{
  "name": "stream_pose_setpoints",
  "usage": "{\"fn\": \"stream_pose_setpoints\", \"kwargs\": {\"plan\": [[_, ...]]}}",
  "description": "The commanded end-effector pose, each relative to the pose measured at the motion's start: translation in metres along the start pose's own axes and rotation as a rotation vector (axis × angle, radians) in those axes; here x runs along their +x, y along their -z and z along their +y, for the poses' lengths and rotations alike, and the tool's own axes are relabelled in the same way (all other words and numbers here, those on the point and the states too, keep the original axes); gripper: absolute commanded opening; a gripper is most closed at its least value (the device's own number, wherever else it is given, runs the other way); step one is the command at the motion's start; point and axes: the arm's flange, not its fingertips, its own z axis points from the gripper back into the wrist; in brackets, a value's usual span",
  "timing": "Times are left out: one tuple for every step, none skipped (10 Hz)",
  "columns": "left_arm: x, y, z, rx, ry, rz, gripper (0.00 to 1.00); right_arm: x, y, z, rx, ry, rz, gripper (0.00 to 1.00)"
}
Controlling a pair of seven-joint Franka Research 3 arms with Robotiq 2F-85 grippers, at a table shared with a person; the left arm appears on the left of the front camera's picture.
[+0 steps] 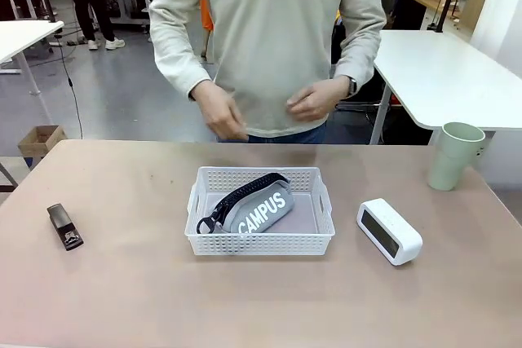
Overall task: Efficiently arrange items inside the basket to fit them all.
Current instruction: Pick up the Digital clock and place it inside the Organizing basket.
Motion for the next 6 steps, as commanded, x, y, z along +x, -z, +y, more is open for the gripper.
{"fn": "stream_pose_setpoints", "kwargs": {"plan": [[-0.036, -0.014, 0.037, -0.123, -0.076, -0.203, 1.0, 0.011, -0.022, -0.037, 0.083, 0.157, -0.187, 1.0], [-0.043, -0.015, 0.047, -0.123, -0.128, -0.233, 1.0, 0.005, -0.033, -0.052, 0.102, 0.189, -0.287, 1.0], [-0.044, -0.008, 0.054, -0.035, -0.207, -0.257, 1.0, 0.001, -0.031, -0.061, 0.058, 0.206, -0.364, 1.0], [-0.021, -0.049, 0.04, -0.087, -0.133, -0.224, 1.0, -0.003, -0.042, -0.049, 0.06, 0.192, -0.185, 1.0], [-0.021, -0.049, 0.04, -0.087, -0.133, -0.224, 1.0, -0.003, -0.042, -0.049, 0.06, 0.192, -0.185, 1.0], [-0.021, -0.049, 0.04, -0.087, -0.133, -0.224, 1.0, -0.003, -0.042, -0.049, 0.06, 0.192, -0.185, 1.0]]}}
